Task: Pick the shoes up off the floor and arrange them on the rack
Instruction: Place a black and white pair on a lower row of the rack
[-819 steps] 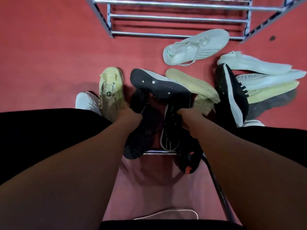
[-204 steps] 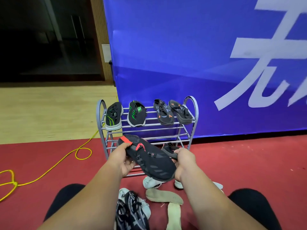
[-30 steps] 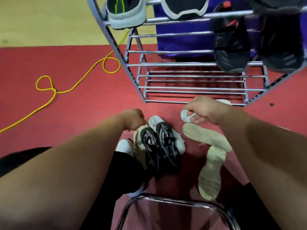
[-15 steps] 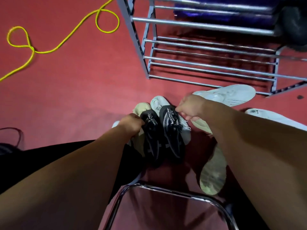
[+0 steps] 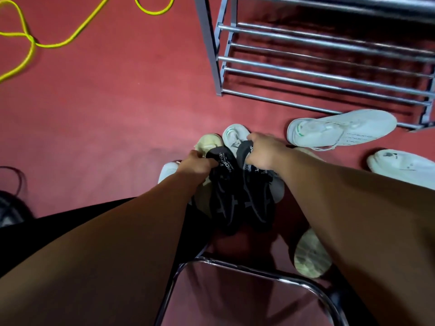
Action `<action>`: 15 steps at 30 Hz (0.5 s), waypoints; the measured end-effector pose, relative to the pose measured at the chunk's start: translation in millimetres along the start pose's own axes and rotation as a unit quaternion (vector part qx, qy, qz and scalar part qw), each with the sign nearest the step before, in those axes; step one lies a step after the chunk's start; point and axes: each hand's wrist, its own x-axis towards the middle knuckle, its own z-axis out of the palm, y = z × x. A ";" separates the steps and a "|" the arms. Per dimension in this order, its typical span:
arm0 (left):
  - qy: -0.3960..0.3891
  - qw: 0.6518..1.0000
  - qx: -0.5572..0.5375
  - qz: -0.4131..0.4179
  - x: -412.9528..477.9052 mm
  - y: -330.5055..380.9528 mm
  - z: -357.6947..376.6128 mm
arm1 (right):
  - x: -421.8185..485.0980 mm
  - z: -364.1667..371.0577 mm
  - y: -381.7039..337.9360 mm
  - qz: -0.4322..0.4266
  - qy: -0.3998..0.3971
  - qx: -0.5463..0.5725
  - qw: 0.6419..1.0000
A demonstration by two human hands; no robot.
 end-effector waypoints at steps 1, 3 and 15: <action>-0.002 1.000 -0.009 -0.001 8.2 -3.2 2.3 | 1.1 -1.0 0.6 0.006 0.005 0.007 1.000; -0.002 1.000 -0.013 -0.002 32.9 -17.2 8.7 | 3.4 -4.1 2.1 0.012 0.004 0.013 1.000; 0.024 0.991 0.108 0.074 -7.3 30.2 20.2 | -53.6 -46.5 28.6 0.057 -0.099 -0.061 0.992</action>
